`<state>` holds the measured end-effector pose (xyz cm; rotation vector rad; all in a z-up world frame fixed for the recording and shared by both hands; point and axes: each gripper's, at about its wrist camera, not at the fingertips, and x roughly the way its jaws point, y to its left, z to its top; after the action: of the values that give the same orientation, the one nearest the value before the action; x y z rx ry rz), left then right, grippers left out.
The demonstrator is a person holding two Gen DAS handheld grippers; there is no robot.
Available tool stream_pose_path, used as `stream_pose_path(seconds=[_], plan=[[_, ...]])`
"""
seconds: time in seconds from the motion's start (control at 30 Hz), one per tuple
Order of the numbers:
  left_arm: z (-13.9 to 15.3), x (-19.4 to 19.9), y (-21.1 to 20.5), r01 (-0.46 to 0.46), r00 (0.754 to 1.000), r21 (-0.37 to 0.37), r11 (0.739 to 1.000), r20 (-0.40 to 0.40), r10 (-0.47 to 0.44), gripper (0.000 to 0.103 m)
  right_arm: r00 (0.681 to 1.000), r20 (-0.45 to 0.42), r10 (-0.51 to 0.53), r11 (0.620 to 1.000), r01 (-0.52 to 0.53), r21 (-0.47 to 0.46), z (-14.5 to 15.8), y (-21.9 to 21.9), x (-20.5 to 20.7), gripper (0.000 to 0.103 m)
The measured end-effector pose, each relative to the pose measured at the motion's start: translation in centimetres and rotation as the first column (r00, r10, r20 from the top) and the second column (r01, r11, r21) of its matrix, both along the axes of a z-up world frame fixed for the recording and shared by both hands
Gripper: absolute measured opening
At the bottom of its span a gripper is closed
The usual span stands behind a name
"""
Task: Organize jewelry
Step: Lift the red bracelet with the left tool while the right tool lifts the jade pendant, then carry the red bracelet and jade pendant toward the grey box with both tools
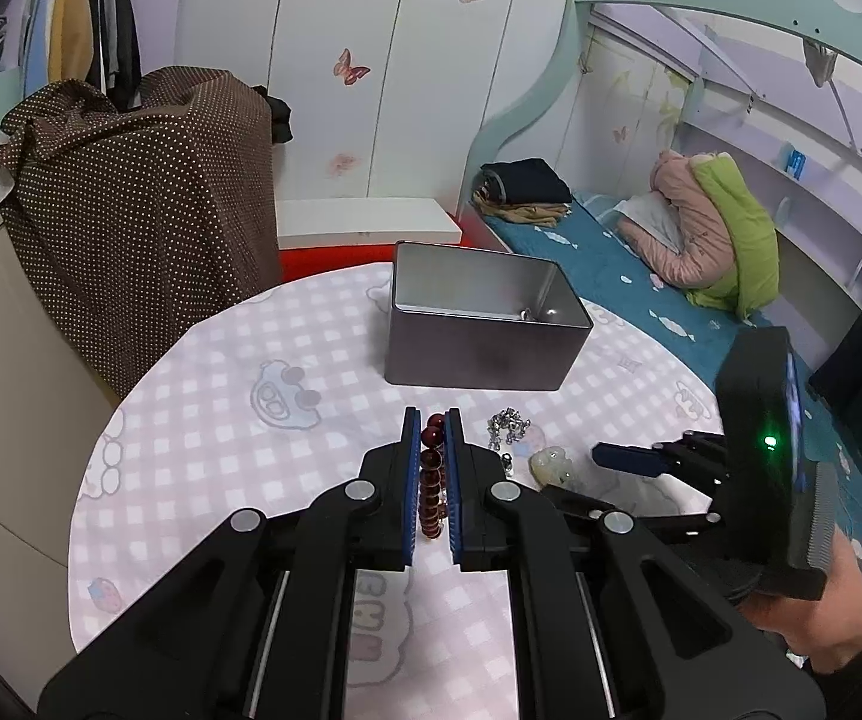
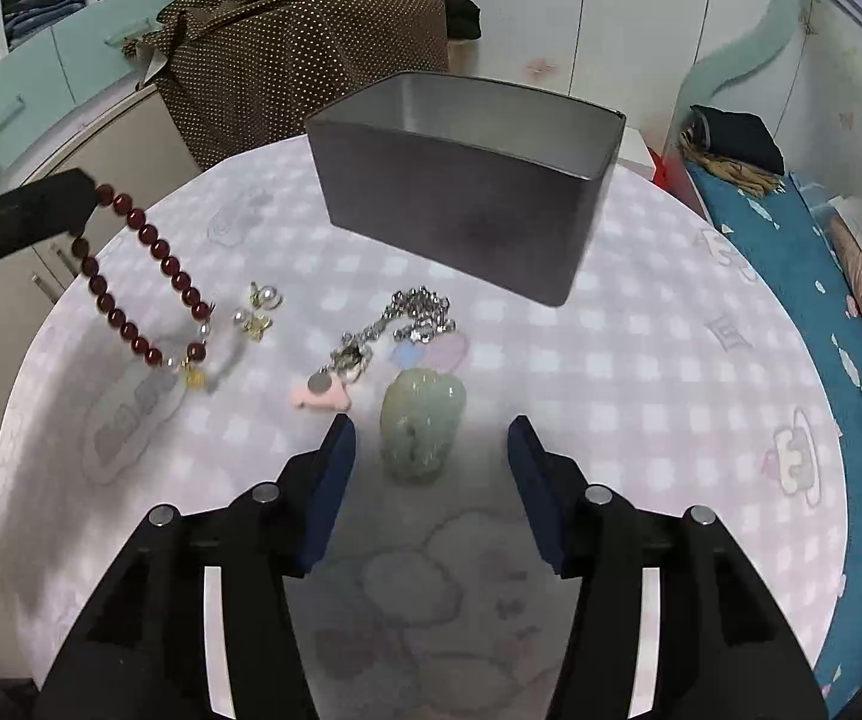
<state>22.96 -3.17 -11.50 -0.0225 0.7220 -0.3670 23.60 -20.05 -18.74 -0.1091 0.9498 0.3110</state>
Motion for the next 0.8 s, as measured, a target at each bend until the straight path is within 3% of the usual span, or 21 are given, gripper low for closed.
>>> stream_pose_path(seconds=[0.07,0.13,0.17,0.53,0.8], plan=[[0.0,0.0,0.0,-0.001,1.000,-0.001,1.000,0.000,0.001,0.008,1.000,0.018,0.007,0.999,-0.006,-0.040,-0.4,0.5,0.3,0.045],[0.0,0.0,0.0,-0.002,1.000,0.000,1.000,0.001,0.002,0.008,0.999,0.031,0.027,0.999,-0.026,-0.042,-0.4,0.9,0.4,0.029],[0.0,0.0,-0.1,-0.002,1.000,0.000,1.000,0.002,0.002,0.008,0.999,0.029,0.034,0.998,-0.033,-0.057,-0.3,1.1,0.4,0.027],[0.7,0.4,-0.1,0.003,1.000,-0.003,1.000,0.017,-0.003,0.008,0.999,0.031,0.032,0.999,-0.033,0.012,1.2,-0.1,-0.5,0.026],[4.0,1.4,-0.9,0.031,0.996,-0.008,0.999,0.089,-0.031,0.008,0.988,0.150,0.039,0.996,-0.050,0.069,7.5,-0.4,0.5,0.026]])
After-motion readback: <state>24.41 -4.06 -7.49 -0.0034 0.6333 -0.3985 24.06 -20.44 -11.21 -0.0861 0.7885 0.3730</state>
